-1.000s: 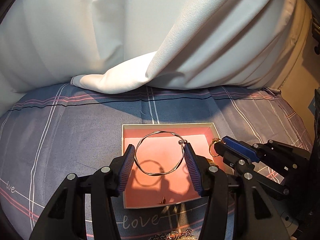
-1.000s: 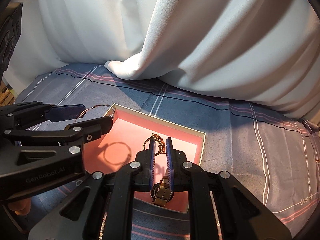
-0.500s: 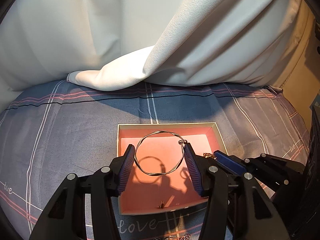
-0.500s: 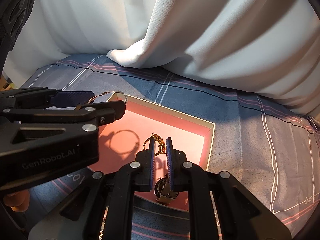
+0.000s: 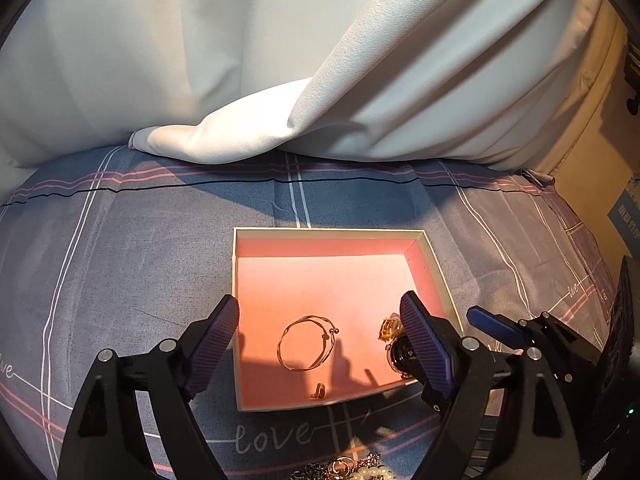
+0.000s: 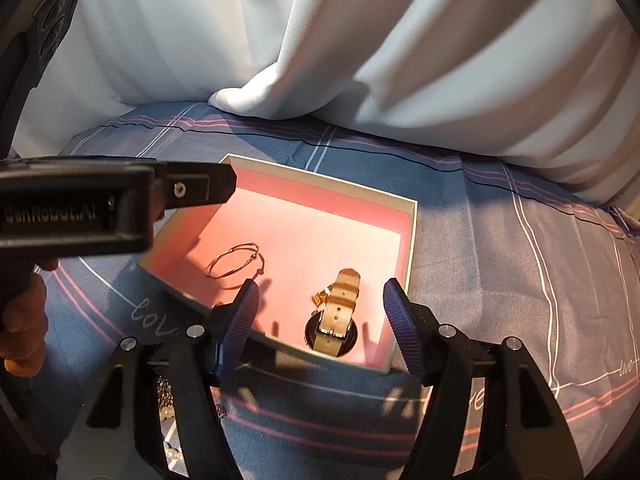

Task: Organize jewelry
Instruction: 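Withdraw both grippers from the box back to the jewelry pile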

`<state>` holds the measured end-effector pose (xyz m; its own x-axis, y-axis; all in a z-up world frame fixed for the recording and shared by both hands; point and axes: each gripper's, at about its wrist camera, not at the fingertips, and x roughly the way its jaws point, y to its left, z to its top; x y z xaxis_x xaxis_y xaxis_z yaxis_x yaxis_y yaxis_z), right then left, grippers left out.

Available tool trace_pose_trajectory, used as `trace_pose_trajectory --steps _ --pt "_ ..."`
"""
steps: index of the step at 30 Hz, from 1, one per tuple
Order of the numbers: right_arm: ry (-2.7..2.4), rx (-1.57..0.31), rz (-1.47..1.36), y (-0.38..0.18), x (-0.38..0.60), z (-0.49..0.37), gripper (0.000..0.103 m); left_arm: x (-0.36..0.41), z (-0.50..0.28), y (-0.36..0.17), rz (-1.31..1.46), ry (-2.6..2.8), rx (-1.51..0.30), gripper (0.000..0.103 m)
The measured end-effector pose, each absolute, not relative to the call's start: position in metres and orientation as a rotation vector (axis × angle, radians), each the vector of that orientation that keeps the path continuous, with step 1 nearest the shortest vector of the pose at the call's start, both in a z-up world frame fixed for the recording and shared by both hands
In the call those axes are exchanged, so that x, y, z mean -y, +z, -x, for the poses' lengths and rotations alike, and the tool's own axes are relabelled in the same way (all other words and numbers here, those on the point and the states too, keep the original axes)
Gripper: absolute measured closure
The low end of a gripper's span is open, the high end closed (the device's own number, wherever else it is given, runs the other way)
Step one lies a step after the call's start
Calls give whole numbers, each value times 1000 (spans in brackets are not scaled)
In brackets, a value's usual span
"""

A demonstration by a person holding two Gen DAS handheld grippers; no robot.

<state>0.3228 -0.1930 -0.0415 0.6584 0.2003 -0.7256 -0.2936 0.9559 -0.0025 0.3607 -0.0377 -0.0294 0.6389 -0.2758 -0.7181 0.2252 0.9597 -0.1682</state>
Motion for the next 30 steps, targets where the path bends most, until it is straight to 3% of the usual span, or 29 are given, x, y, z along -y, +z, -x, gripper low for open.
trace_pose_trajectory --steps 15,18,23,28,30 --pt "456 -858 75 -98 164 -210 36 -8 -254 -106 40 -310 -927 20" --pt "466 -874 79 -105 157 -209 36 -5 -249 -113 -33 -306 -932 24" --pt "455 -889 66 -110 158 -209 36 1 -250 -122 -120 -312 -943 40" --pt "448 -889 55 -111 157 -213 36 16 -249 -132 -224 -326 -906 39" --pt "451 -891 63 -113 154 -215 36 20 -246 -134 -259 -337 -887 43"
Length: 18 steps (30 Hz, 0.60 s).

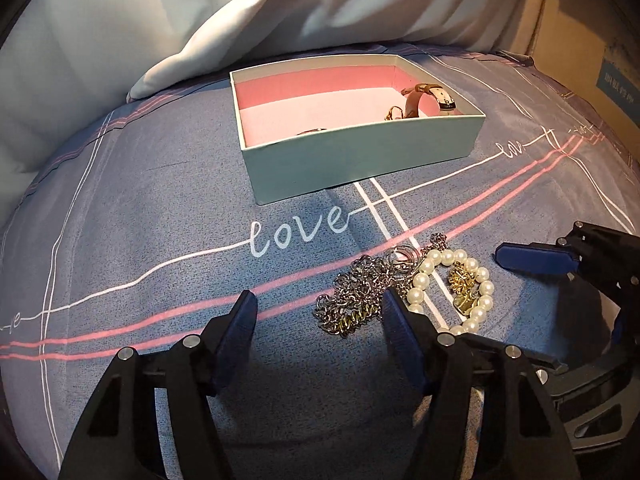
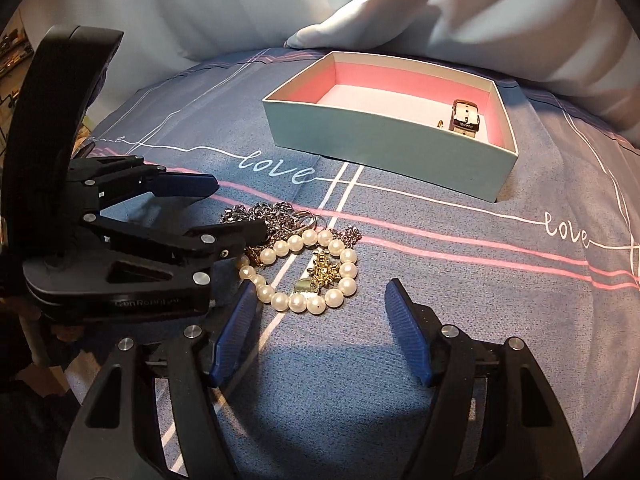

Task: Organize jewelry
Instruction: 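Withdraw both grippers from the box back to the jewelry pile, then grasp the silver chain necklace with the left gripper and lift it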

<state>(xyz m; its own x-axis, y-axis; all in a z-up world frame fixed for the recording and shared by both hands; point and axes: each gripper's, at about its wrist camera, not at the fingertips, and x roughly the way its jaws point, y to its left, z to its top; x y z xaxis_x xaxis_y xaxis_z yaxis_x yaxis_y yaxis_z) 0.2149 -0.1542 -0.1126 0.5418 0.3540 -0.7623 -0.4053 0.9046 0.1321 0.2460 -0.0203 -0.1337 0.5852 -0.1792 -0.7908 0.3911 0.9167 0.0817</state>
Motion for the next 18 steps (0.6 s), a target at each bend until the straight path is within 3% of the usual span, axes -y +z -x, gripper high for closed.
trace_pose_trajectory --steps 4,6,8,18 --pt "460 -886 70 -113 149 -217 36 21 -244 -133 -241 -386 -876 81" --pt "466 -886 73 -113 146 -218 36 20 -244 -132 -221 -386 -876 82" --pt "467 -883 77 -113 144 -219 36 14 -245 -128 -166 -398 -867 95" --pt "466 -879 86 -113 141 -218 36 3 -246 -102 -74 -389 -817 95"
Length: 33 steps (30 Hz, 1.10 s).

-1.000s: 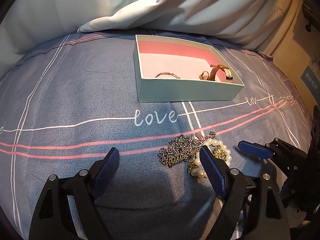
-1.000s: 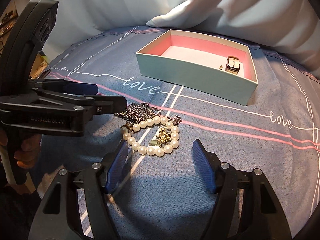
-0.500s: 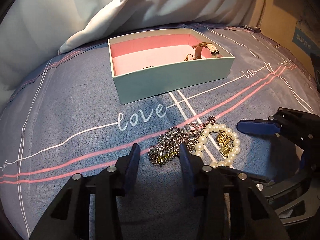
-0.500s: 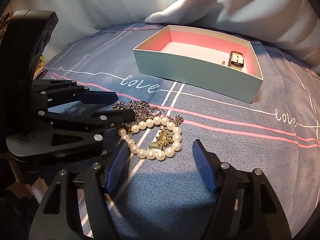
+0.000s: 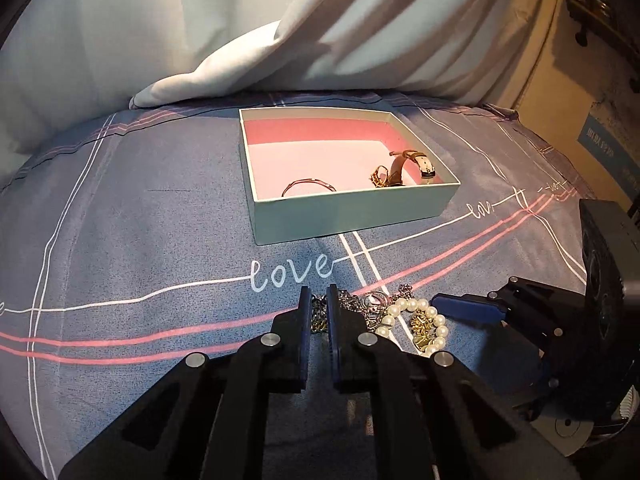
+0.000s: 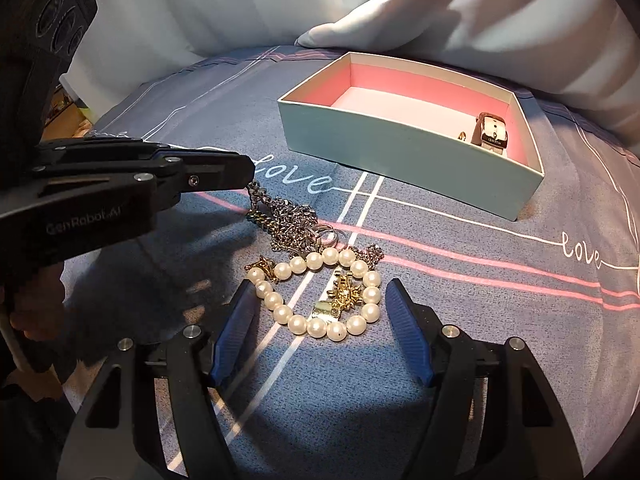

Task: Organize jewelry
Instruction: 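Grasp the silver chain necklace with the left gripper and lift it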

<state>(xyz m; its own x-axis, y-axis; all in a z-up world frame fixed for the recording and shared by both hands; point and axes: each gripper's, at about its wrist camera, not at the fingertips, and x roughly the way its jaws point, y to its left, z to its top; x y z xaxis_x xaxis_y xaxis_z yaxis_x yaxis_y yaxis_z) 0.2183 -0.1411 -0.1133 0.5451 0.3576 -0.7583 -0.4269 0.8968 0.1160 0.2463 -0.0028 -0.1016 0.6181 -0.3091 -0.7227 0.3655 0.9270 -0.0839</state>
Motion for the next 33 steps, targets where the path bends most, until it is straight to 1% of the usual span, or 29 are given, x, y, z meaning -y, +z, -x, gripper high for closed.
trace_pose_trajectory --steps 3,7,16,21,26,33 --pt "464 -878 76 -113 143 -216 36 -1 -245 -98 -33 -397 -824 95" --pt "465 -884 82 -114 142 -219 36 -2 -242 -77 -11 -412 -777 95" --pt "467 -877 106 -115 138 -219 36 2 -236 -3 40 -465 -619 95" --pt "460 -879 92 -114 140 -219 40 5 -227 29 42 -466 -540 95" --pt "470 -881 64 -110 142 -224 40 8 -218 48 40 -464 -497 95" --pt "508 -820 14 -93 137 -228 40 15 -209 73 50 -492 -455 95"
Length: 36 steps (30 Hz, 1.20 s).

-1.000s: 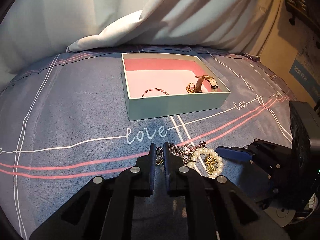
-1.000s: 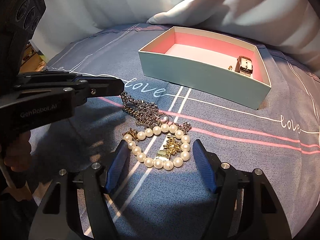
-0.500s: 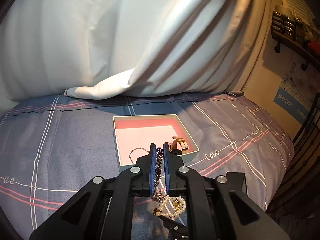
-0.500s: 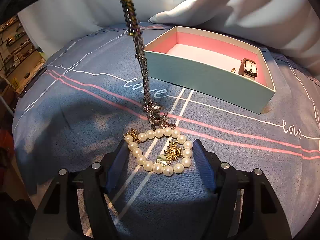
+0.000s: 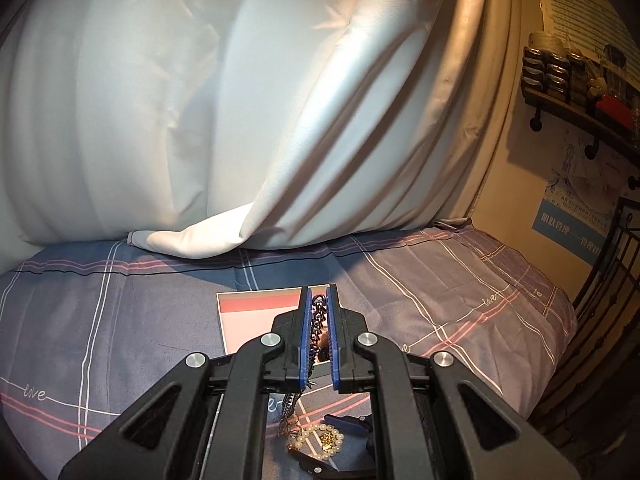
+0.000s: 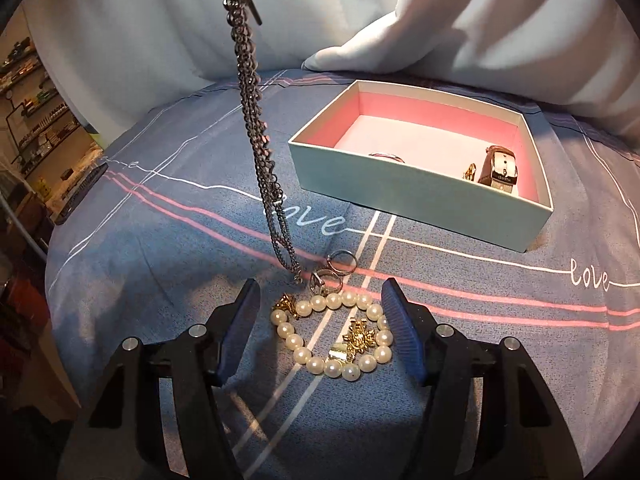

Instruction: Organize jewelry

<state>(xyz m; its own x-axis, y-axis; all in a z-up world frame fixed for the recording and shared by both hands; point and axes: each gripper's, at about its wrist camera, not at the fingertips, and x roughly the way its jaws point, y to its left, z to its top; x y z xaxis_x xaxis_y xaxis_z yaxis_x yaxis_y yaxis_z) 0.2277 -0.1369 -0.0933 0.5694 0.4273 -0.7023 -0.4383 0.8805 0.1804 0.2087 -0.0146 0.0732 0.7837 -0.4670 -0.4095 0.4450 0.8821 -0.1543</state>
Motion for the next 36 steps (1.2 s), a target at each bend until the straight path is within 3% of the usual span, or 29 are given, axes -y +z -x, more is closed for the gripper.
trace_pose_trajectory --steps 5,6,8,9,12,16,18,26,36 --pt "546 -760 -14 -76 128 -235 42 21 -202 95 55 -520 -415 95" --pt "545 -748 -4 -73 126 -236 62 22 -201 98 55 -522 -408 95" --pt "526 -752 27 -70 123 -240 91 22 -198 103 57 -522 -397 95" --pt "518 -750 28 -68 124 -241 95 22 -198 103 59 -519 -396 95" --pt "476 -713 7 -61 133 -238 99 18 -200 99 64 -505 -412 95" --pt "456 -707 -12 -60 146 -239 99 12 -206 86 74 -488 -453 95" --pt "450 -709 -11 -60 149 -239 99 10 -207 83 81 -486 -460 102" --pt "440 -688 22 -54 155 -230 99 6 -214 70 71 -461 -487 102" --pt "446 -659 44 -34 155 -233 99 3 -232 -44 11 -431 -745 102"
